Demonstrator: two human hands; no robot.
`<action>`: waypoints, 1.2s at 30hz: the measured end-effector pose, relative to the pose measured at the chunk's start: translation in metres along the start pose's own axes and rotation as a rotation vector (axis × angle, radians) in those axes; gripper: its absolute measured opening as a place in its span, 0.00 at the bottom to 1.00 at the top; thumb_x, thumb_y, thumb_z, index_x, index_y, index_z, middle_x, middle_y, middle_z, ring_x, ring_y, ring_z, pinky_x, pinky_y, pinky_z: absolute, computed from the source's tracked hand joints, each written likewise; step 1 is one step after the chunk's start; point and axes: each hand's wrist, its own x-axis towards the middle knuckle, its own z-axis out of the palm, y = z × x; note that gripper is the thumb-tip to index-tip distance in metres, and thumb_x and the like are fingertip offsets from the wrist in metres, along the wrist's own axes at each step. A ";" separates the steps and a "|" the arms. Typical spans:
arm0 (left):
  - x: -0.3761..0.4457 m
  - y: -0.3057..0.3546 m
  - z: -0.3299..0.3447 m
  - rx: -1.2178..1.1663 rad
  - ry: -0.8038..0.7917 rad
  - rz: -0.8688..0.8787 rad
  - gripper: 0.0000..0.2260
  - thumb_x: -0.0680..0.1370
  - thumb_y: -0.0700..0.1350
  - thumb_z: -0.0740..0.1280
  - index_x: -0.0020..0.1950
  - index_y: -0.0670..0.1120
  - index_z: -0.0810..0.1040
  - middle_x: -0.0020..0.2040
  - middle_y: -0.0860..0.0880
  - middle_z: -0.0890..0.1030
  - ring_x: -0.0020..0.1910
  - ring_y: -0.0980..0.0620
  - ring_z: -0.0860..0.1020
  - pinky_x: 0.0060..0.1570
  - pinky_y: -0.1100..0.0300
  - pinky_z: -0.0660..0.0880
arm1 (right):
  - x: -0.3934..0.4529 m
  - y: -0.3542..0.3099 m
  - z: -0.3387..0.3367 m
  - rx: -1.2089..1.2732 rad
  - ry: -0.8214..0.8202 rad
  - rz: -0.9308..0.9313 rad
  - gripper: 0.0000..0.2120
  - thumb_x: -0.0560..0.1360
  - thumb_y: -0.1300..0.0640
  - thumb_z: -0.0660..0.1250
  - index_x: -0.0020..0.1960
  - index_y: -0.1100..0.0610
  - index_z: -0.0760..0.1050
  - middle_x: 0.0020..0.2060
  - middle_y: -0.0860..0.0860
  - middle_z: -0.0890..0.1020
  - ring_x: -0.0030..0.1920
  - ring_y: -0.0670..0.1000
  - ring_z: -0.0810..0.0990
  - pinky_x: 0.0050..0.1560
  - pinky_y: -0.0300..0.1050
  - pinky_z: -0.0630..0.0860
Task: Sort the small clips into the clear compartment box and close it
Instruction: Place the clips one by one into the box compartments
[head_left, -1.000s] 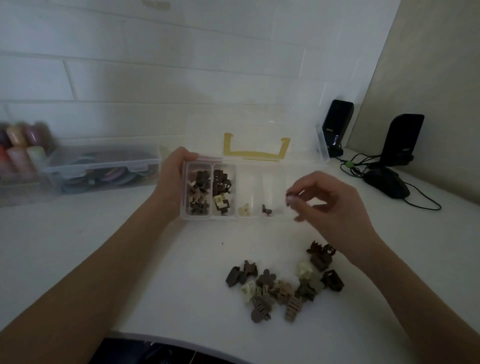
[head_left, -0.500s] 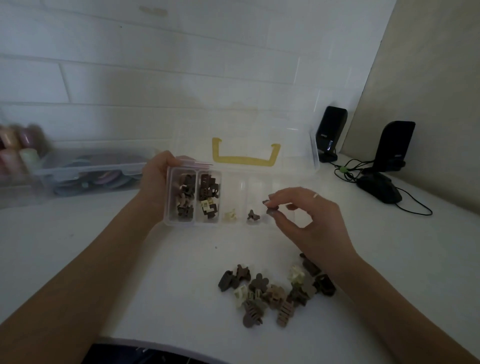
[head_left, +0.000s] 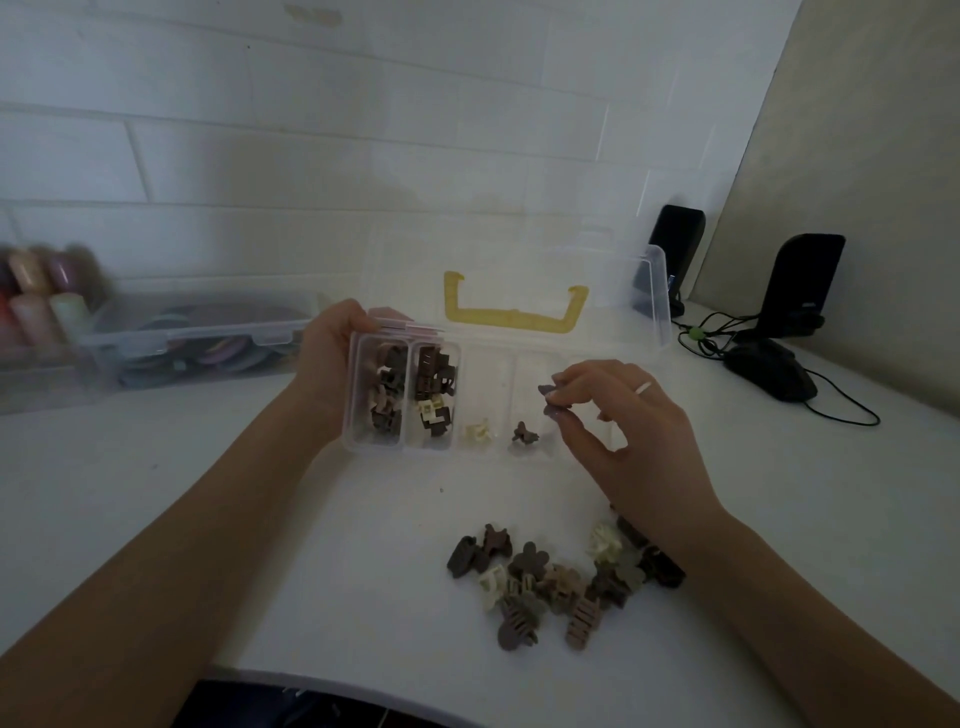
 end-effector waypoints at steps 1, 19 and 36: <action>0.000 0.001 0.000 0.004 0.001 0.006 0.29 0.42 0.51 0.74 0.39 0.40 0.73 0.31 0.46 0.76 0.31 0.48 0.73 0.34 0.63 0.74 | 0.000 0.001 -0.001 0.010 0.020 0.006 0.05 0.71 0.64 0.70 0.43 0.56 0.78 0.46 0.48 0.82 0.50 0.43 0.75 0.47 0.33 0.71; -0.002 0.004 -0.004 0.068 0.073 0.020 0.08 0.60 0.47 0.58 0.35 0.44 0.68 0.28 0.50 0.73 0.27 0.52 0.70 0.32 0.64 0.71 | -0.003 0.023 0.001 -0.139 -0.122 -0.045 0.02 0.70 0.61 0.73 0.42 0.57 0.83 0.55 0.51 0.80 0.53 0.47 0.72 0.51 0.54 0.75; 0.000 0.000 -0.002 0.002 0.172 0.005 0.07 0.60 0.47 0.60 0.34 0.46 0.69 0.29 0.50 0.74 0.29 0.51 0.71 0.36 0.62 0.70 | 0.000 -0.036 -0.007 0.369 -0.750 -0.007 0.18 0.74 0.55 0.68 0.63 0.46 0.74 0.51 0.44 0.82 0.48 0.43 0.79 0.51 0.40 0.77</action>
